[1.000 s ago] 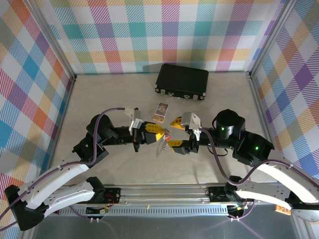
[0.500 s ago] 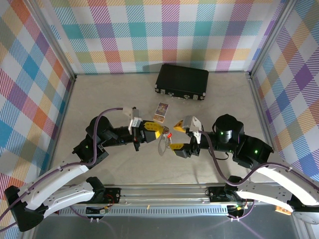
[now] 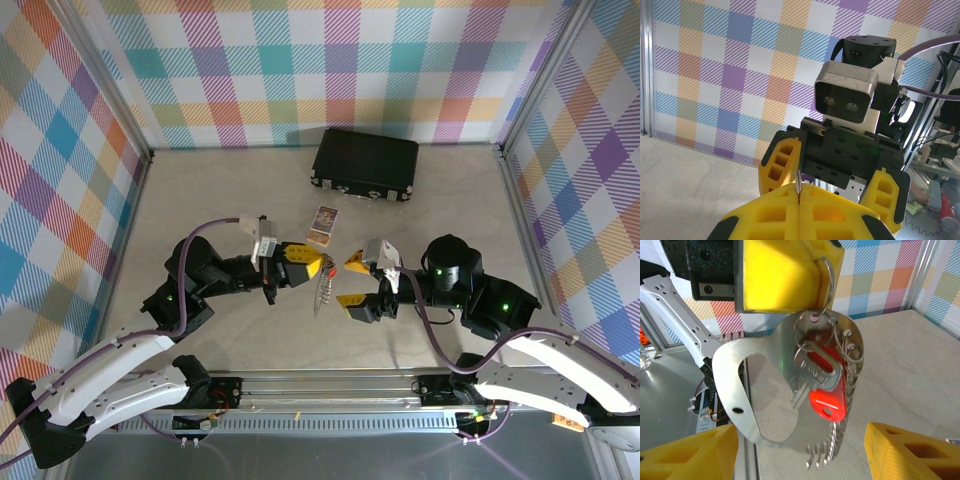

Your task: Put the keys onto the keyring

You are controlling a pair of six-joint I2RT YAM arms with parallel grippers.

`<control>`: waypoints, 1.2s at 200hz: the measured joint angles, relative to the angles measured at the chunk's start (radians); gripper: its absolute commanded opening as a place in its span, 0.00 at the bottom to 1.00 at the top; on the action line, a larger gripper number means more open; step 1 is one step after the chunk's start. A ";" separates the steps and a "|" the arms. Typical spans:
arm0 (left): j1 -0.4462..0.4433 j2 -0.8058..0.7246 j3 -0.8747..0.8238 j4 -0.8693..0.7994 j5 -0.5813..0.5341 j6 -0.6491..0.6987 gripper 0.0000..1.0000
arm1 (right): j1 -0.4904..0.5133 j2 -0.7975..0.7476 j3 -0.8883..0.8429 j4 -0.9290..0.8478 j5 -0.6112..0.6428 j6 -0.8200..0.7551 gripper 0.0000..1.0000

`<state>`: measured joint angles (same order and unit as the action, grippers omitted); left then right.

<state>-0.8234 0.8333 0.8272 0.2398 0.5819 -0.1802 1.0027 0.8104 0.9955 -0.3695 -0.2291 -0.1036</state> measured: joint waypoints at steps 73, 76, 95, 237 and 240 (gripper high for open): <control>0.000 0.002 -0.006 0.002 0.003 -0.014 0.00 | 0.000 0.037 -0.013 0.101 -0.011 0.031 0.63; 0.000 0.002 -0.006 0.002 0.003 -0.014 0.00 | 0.000 0.039 -0.013 0.102 -0.011 0.034 0.61; 0.000 0.002 -0.006 0.003 0.003 -0.014 0.00 | 0.000 0.048 -0.015 0.116 -0.017 0.043 0.54; 0.000 0.004 -0.006 0.029 0.015 -0.023 0.00 | 0.000 0.097 -0.019 0.197 -0.044 0.066 0.18; 0.000 0.004 -0.006 0.029 0.016 -0.023 0.00 | 0.000 0.097 -0.020 0.197 -0.043 0.067 0.17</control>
<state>-0.8234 0.8375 0.8207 0.2687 0.5976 -0.2028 1.0027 0.9070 0.9756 -0.1722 -0.2722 -0.0364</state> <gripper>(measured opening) 0.063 0.192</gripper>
